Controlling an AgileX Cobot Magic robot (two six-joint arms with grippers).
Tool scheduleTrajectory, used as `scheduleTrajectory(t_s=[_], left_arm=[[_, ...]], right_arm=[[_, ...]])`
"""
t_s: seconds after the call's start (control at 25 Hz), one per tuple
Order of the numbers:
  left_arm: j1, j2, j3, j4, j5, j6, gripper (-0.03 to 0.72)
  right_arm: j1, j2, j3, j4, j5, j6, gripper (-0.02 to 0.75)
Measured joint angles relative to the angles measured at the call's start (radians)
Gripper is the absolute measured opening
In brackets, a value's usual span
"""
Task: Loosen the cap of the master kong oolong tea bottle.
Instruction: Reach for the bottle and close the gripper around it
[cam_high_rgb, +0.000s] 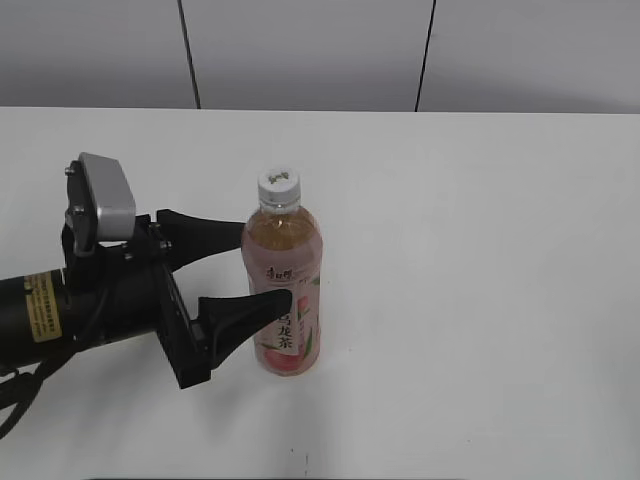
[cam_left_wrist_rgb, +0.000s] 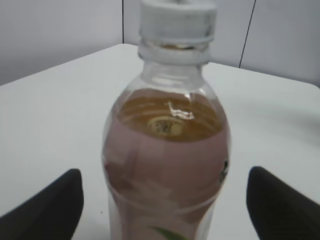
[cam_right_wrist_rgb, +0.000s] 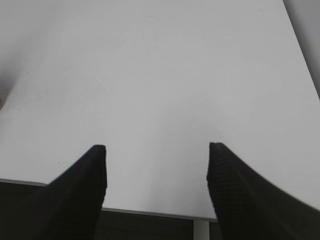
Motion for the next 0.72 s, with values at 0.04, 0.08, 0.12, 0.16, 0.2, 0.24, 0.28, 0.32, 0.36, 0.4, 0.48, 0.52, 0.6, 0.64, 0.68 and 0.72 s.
scheduleTrajectory(t_s=[0.04, 0.08, 0.12, 0.16, 0.2, 0.24, 0.28, 0.32, 0.36, 0.4, 0.48, 0.52, 0.6, 0.64, 0.68, 0.72], left_arm=[[-0.003, 0.004, -0.007, 0.0, 0.0, 0.0, 0.601], [-0.007, 0.007, -0.015, 0.0, 0.0, 0.0, 0.6], [-0.011, 0.01, -0.023, 0.0, 0.0, 0.0, 0.598], [-0.015, 0.011, -0.028, 0.0, 0.0, 0.0, 0.596], [-0.018, 0.011, -0.036, 0.0, 0.0, -0.001, 0.595], [-0.022, 0.013, -0.044, 0.0, -0.001, -0.001, 0.594], [-0.025, 0.017, -0.052, 0.0, -0.001, -0.001, 0.594], [-0.026, 0.021, -0.058, 0.0, -0.001, -0.001, 0.594], [-0.027, 0.025, -0.064, 0.0, -0.001, -0.001, 0.594], [-0.027, 0.033, -0.071, 0.0, -0.002, -0.002, 0.594], [-0.027, 0.051, -0.081, 0.001, -0.001, -0.003, 0.594], [-0.027, 0.06, -0.085, 0.002, -0.001, -0.003, 0.594], [-0.027, 0.08, -0.089, 0.004, -0.001, -0.004, 0.594], [-0.027, 0.085, -0.092, 0.007, -0.001, -0.004, 0.593], [-0.027, 0.088, -0.093, 0.007, -0.001, -0.004, 0.592], [-0.027, 0.089, -0.093, 0.007, 0.0, -0.004, 0.593]], right_arm=[[0.0, 0.0, 0.0, 0.0, 0.0, 0.0, 0.483], [0.0, 0.0, 0.0, 0.0, 0.0, 0.0, 0.483], [0.0, 0.0, 0.0, 0.0, 0.0, 0.0, 0.483], [0.0, 0.0, 0.0, 0.0, 0.0, 0.0, 0.483], [0.0, 0.0, 0.0, 0.0, 0.0, 0.0, 0.483], [0.0, 0.0, 0.0, 0.0, 0.0, 0.0, 0.483], [0.0, 0.0, 0.0, 0.0, 0.0, 0.0, 0.483], [0.0, 0.0, 0.0, 0.0, 0.0, 0.0, 0.483], [0.0, 0.0, 0.0, 0.0, 0.0, 0.0, 0.483], [0.0, 0.0, 0.0, -0.001, 0.0, 0.0, 0.483], [0.0, 0.0, 0.0, 0.0, 0.0, 0.0, 0.483], [0.0, 0.0, 0.0, 0.0, 0.0, 0.0, 0.483], [0.0, 0.0, 0.0, 0.0, 0.0, 0.0, 0.483], [0.0, 0.0, 0.0, 0.0, 0.0, 0.0, 0.483], [0.0, 0.0, 0.0, 0.0, 0.0, 0.0, 0.483], [0.0, 0.0, 0.0, 0.0, 0.0, 0.0, 0.483]])
